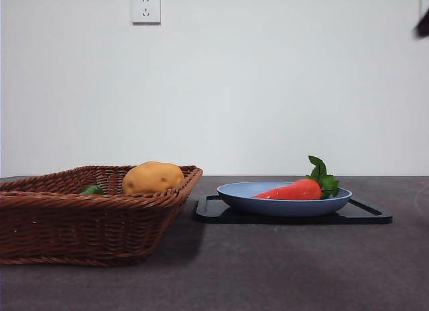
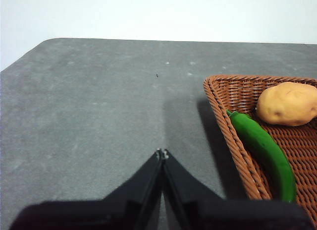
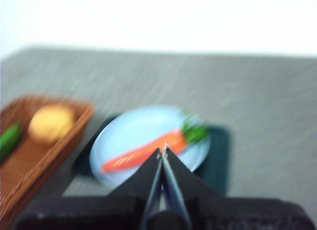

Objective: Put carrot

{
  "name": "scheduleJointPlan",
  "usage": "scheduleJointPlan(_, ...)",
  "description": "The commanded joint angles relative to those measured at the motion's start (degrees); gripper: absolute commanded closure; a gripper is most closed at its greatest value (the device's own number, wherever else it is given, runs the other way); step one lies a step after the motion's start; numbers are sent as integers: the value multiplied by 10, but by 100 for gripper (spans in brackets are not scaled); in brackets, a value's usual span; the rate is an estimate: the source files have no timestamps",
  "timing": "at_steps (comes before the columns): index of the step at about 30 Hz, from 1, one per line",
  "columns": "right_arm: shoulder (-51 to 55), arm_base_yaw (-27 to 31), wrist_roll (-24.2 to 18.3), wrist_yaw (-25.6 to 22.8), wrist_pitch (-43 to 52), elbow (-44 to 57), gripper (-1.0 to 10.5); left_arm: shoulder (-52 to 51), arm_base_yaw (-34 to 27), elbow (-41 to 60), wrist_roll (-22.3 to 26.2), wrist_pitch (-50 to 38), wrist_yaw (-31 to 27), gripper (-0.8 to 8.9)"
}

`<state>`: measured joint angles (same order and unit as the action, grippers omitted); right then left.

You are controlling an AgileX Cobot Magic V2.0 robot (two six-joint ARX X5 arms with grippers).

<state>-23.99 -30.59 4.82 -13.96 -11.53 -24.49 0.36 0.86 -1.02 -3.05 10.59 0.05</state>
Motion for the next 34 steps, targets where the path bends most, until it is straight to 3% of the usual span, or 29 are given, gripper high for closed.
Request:
scheduleJointPlan(1, 67, 80, -15, 49, 1, 20, 943, -1, -2, 6, -3, -3, 3, 805)
scheduleJointPlan(4, 136, 190, -17, 94, 1, 75, 943, -1, -2, 6, -3, -3, 3, 805)
scheduleJointPlan(10, 200, 268, -18, 176, 3, 158, 943, -1, -2, 6, -3, -3, 3, 805)
scheduleJointPlan(20, 240, 273, -18, 186, 4, 235, 943, -1, -2, 6, -3, -3, 3, 805)
scheduleJointPlan(34, 240, 272, -15, 181, 8, 237, 943, -1, -2, 6, -3, -5, 3, 805)
